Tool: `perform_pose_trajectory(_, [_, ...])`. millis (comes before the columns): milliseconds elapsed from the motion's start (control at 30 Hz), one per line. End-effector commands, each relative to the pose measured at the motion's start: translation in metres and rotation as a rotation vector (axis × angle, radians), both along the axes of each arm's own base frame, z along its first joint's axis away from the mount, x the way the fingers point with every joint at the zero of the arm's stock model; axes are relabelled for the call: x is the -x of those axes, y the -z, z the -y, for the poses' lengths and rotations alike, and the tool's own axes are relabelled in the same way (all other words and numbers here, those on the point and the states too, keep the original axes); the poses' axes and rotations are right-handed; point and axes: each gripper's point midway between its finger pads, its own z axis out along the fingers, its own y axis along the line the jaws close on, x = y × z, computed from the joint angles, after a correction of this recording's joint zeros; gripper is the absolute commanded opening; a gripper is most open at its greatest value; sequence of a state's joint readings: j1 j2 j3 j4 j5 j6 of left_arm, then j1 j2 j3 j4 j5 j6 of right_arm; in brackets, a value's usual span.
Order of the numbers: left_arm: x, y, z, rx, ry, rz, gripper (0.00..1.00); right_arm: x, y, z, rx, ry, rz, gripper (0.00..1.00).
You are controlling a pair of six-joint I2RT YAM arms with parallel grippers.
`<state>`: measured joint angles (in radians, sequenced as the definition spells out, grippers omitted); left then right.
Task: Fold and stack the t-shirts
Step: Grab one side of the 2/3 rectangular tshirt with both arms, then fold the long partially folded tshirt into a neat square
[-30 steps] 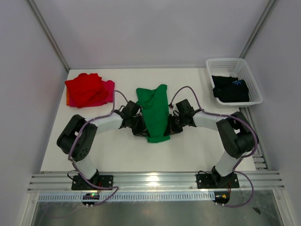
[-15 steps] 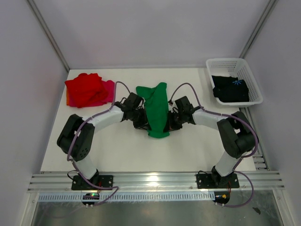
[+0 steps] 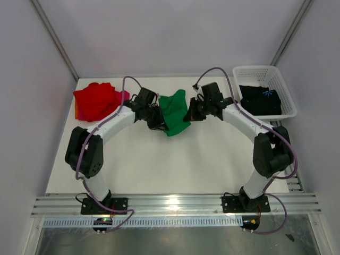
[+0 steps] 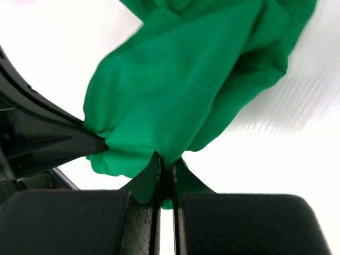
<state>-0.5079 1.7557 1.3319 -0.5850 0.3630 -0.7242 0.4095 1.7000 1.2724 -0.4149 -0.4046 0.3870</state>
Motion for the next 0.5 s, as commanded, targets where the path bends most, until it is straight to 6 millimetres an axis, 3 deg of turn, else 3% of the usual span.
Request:
perform_pose_trajectory(0, [-0.01,-0.022,-0.003,0.007,0.025,0.022,0.0,-0.024,-0.057,0.008,-0.002,0.027,0.135,0.03])
perform_pose_trajectory(100, [-0.025,-0.035,-0.004,0.025,0.019,0.047,0.0,-0.037,-0.076,0.012,0.003,0.042,0.175,0.03])
perform_pose_trajectory(167, [-0.037,-0.032,-0.009,0.018,0.011,0.044,0.0,-0.046,-0.076,0.017,0.013,0.056,0.171,0.03])
perform_pose_trajectory(200, [-0.049,-0.043,-0.008,0.029,0.01,0.069,0.0,-0.053,-0.085,0.017,0.01,0.056,0.192,0.03])
perform_pose_trajectory(267, [-0.06,-0.032,-0.013,0.019,0.007,0.022,0.0,-0.059,-0.084,0.02,0.025,0.057,0.183,0.03])
perform_pose_trajectory(300, [-0.073,-0.043,-0.015,0.039,0.001,0.033,0.0,-0.065,-0.083,0.019,0.031,0.052,0.186,0.03])
perform_pose_trajectory(367, [-0.086,-0.041,-0.017,0.051,-0.004,0.018,0.0,-0.071,-0.079,0.019,0.038,0.052,0.181,0.03])
perform_pose_trajectory(467, [-0.121,-0.034,-0.017,0.084,-0.025,-0.003,0.0,-0.088,-0.075,0.02,0.043,0.061,0.174,0.03])
